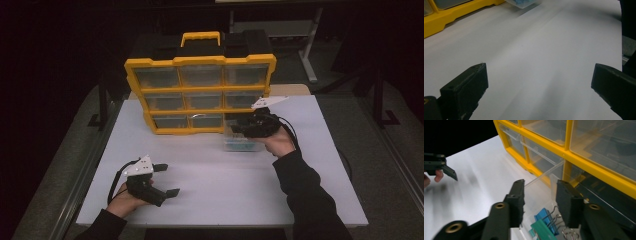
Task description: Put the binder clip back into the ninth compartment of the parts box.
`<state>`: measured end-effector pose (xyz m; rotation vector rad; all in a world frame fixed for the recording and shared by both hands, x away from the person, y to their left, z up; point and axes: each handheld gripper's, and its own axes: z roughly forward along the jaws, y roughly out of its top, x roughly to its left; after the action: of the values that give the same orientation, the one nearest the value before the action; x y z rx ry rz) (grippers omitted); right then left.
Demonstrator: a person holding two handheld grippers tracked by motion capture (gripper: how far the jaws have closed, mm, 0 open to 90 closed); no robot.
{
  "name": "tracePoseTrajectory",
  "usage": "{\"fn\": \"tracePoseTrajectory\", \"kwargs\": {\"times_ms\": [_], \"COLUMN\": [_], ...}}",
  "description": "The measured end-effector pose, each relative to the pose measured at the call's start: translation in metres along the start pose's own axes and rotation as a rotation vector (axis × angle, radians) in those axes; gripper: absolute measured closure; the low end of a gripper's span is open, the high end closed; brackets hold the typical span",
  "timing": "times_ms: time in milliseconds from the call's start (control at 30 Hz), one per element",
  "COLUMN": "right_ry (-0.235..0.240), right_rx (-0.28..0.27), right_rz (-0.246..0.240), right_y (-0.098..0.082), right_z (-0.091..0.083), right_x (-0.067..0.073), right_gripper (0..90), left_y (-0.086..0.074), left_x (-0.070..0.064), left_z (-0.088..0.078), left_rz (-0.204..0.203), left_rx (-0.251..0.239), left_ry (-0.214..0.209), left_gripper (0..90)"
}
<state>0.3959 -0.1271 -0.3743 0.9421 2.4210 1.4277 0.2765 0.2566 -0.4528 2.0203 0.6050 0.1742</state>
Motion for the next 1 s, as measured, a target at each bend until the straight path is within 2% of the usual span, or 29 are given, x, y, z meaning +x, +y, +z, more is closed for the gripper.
{"fn": "tracePoseTrajectory", "kwargs": {"times_ms": [200, 300, 367, 500, 667, 767, 867, 1000], "right_ry": [-0.053, -0.056, -0.063, -0.083, -0.107, -0.119, -0.119, -0.121], "right_rx": [0.006, 0.001, 0.004, 0.005, 0.0, -0.002, -0.008, -0.011], "right_rz": [-0.001, 0.001, -0.001, -0.001, 0.004, 0.002, 0.018, 0.007], "right_y": [-0.004, -0.007, -0.008, -0.014, -0.022, -0.031, -0.038, -0.049], "right_z": [-0.014, -0.022, -0.024, -0.036, -0.043, -0.048, -0.052, -0.057], "right_x": [0.003, 0.004, 0.005, 0.009, 0.011, 0.012, 0.014, 0.018], "right_gripper": [35.5, 28.0, 26.2, 13.3, 9.9, 4.8, 2.7, 0.9], "left_y": [0.0, 0.0, 0.0, 0.0, 0.0, 0.0, -0.001, -0.001], "left_x": [0.001, 0.001, 0.001, 0.002, 0.002, 0.002, 0.002, 0.003], "left_z": [0.001, 0.0, 0.0, 0.0, -0.001, -0.001, -0.001, -0.001], "left_rz": [0.001, 0.006, 0.004, 0.005, 0.008, 0.005, 0.007, 0.008], "left_rx": [0.003, 0.007, 0.005, 0.005, 0.004, 0.004, 0.006, 0.007], "left_ry": [-0.001, 0.001, 0.001, 0.003, 0.005, 0.003, 0.002, 0.002], "left_gripper": [0.7, 0.7, 0.7, 0.7, 0.6, 0.6, 0.6, 0.6]}}
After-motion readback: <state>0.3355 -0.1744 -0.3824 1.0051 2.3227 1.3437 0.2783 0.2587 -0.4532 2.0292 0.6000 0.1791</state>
